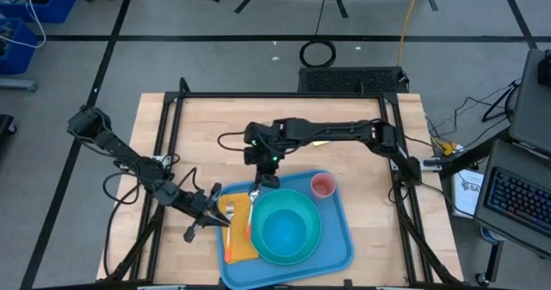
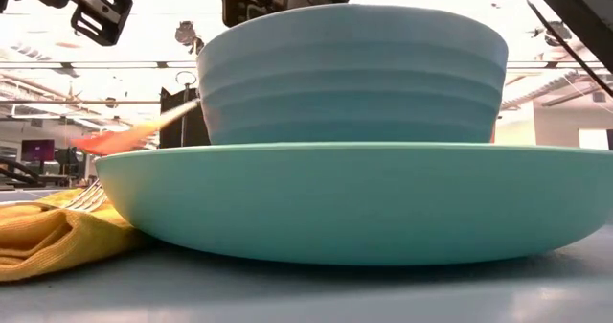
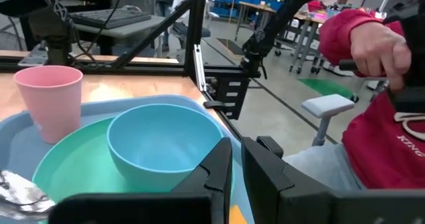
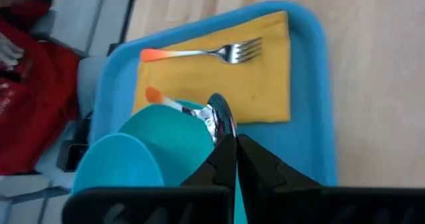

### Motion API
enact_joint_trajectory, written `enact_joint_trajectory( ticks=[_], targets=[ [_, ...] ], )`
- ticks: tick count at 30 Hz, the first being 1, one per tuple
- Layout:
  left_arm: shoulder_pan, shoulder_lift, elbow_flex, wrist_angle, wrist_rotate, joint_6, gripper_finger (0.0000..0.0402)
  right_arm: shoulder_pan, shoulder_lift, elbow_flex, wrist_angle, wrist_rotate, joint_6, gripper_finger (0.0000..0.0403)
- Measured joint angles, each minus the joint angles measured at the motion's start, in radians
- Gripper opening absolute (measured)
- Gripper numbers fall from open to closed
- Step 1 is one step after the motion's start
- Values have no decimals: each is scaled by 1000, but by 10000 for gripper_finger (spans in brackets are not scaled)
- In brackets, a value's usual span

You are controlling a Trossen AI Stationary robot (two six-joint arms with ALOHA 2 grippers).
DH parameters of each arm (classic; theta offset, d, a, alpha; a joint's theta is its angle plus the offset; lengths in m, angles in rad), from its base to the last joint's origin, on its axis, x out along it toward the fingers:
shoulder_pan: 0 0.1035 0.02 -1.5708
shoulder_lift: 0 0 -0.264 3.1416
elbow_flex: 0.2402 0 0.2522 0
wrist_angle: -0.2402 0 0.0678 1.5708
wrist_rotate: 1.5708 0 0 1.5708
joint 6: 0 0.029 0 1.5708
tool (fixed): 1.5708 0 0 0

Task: Set up tray
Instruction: Put the spoon on top of the napkin to the right of the fork

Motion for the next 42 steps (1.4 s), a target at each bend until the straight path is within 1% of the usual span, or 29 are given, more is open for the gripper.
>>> enact_joint_trajectory(
  ticks=[3,8,17,29,42],
  targets=[
    [-3,0,0,-1,7,-1,37,-1,5,2,-1,-27,-3,0],
    [-4,0,0,-4,15,3,37,0,4,3,5,-31,-5,0],
    [-4,0,0,-4,15,6,37,33,21,4,94,-32,-32,0],
    [-4,0,0,-4,16,6,37,38,105,4,176,-30,-21,0],
    [-4,0,0,-5,17,9,37,46,107,3,226,-56,-26,0]
  ],
)
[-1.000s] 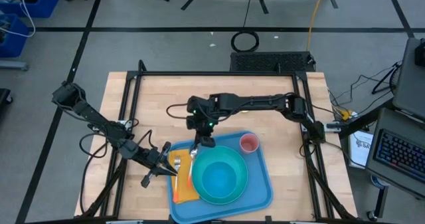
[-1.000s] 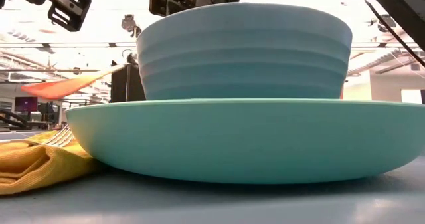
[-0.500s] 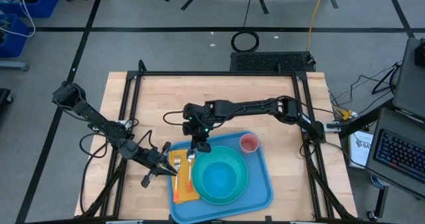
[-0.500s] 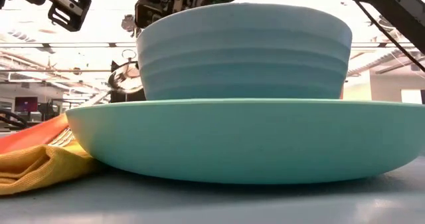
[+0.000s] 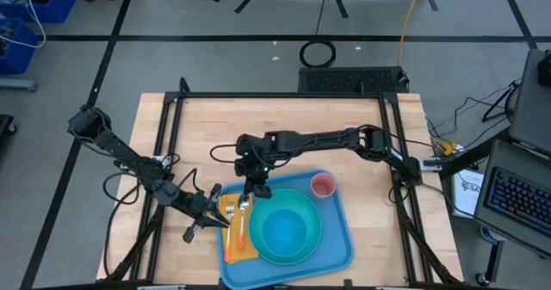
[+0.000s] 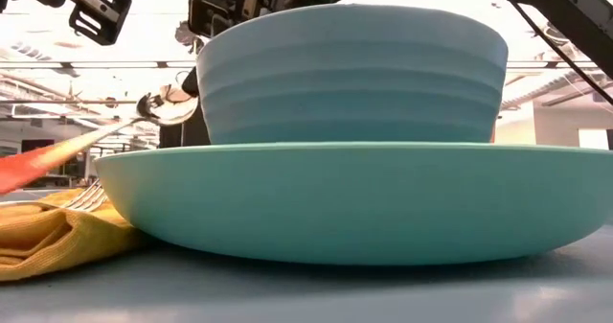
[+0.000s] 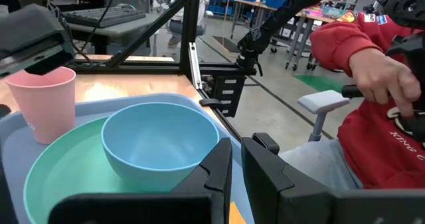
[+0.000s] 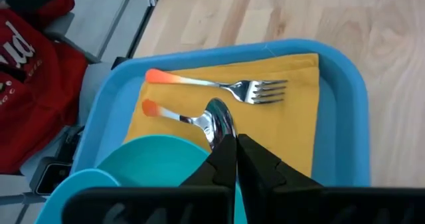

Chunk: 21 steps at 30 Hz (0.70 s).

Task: Set up tray
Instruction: Put the spoon on top of the napkin to the right of the fork

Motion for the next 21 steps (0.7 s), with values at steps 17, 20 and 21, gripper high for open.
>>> enact_joint_trajectory(
  ticks=[17,20,21],
  targets=[
    [0,0,0,-16,1,-3,37,8,15,-2,53,-3,33,0],
    [0,0,-1,-16,1,-3,37,10,15,-24,93,-3,34,0],
    [0,0,-1,-16,1,-3,37,10,15,-35,106,-4,35,0]
  ],
)
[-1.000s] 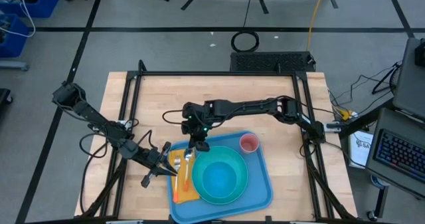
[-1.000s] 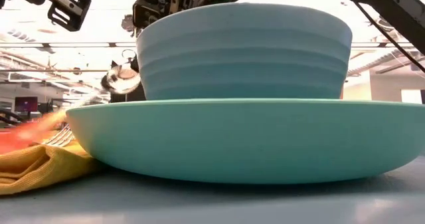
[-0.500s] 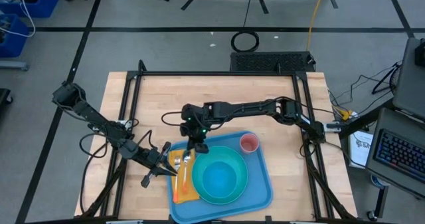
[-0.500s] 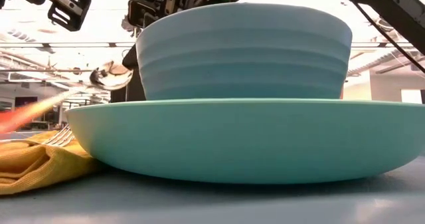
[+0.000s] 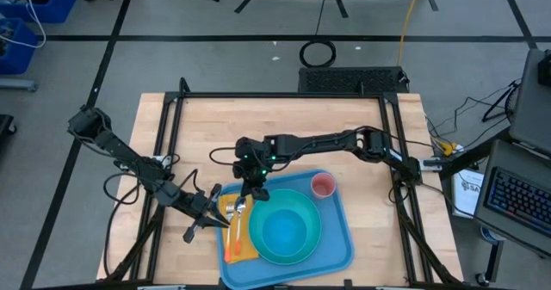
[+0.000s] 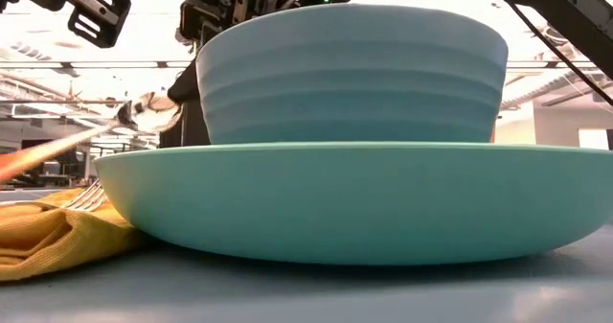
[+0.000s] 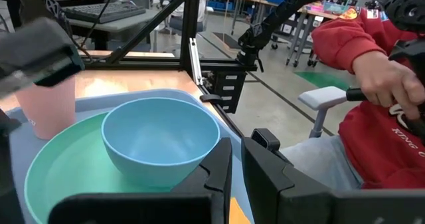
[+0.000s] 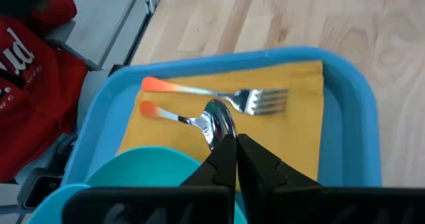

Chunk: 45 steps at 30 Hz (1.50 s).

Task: Set up tray
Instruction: Put the spoon on top of the napkin to the right of the fork

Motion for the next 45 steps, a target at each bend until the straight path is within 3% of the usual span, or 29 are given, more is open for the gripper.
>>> enact_joint_trajectory(
  ticks=[11,45],
  targets=[
    [0,0,0,0,0,0,37,0,0,-47,77,3,8,0],
    [0,0,0,-3,0,-1,37,-1,0,-47,77,4,27,0]
  ],
)
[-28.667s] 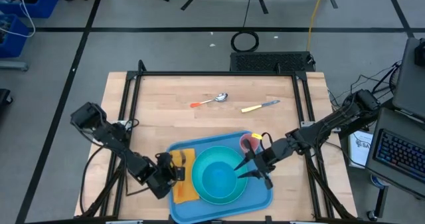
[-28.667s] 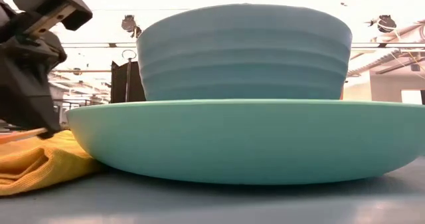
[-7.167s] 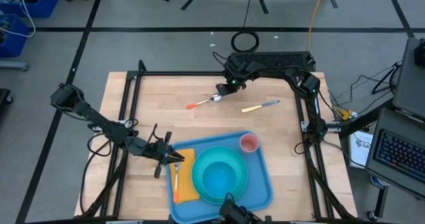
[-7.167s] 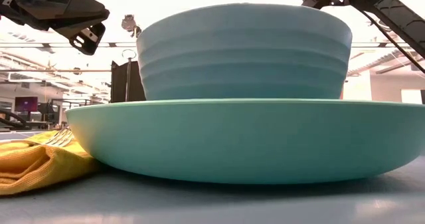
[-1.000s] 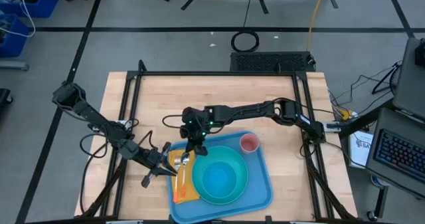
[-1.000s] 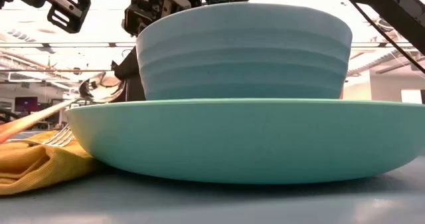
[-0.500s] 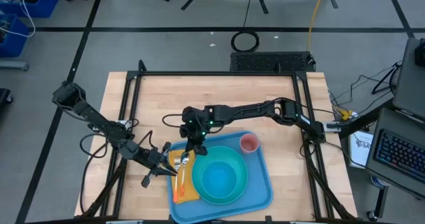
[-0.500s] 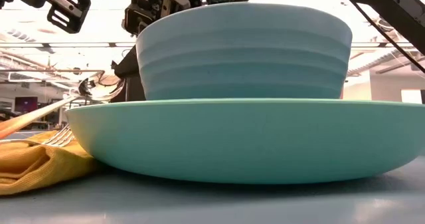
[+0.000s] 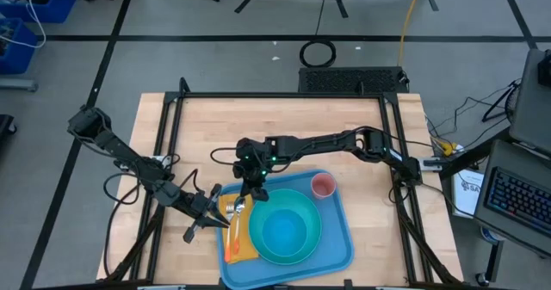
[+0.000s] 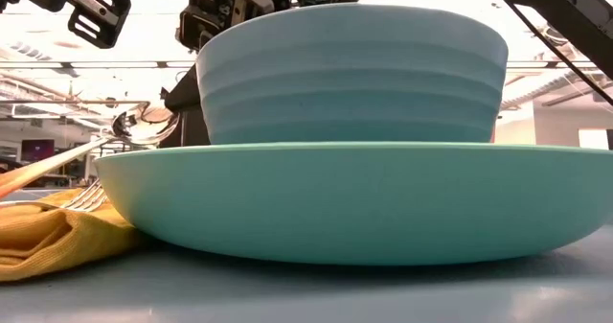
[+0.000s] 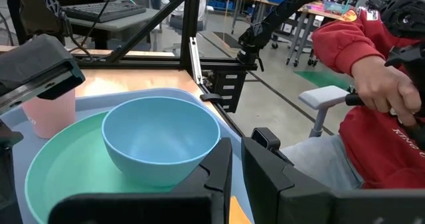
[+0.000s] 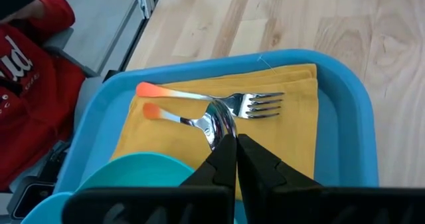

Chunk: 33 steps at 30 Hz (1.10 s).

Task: Set up tray
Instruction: Put the spoon on top of the napkin to the right of the fork, then adjust the fork on the napkin

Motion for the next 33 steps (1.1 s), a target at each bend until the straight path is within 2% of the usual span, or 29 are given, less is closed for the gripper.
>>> enact_joint_trajectory(
  ticks=[21,26,33],
  targets=[
    [0,0,0,-5,0,-5,37,0,0,0,30,0,-4,46],
    [0,0,0,-5,0,-5,37,0,0,0,44,44,-2,58],
    [0,0,0,-5,4,-18,37,-6,0,0,50,92,54,51]
  ],
)
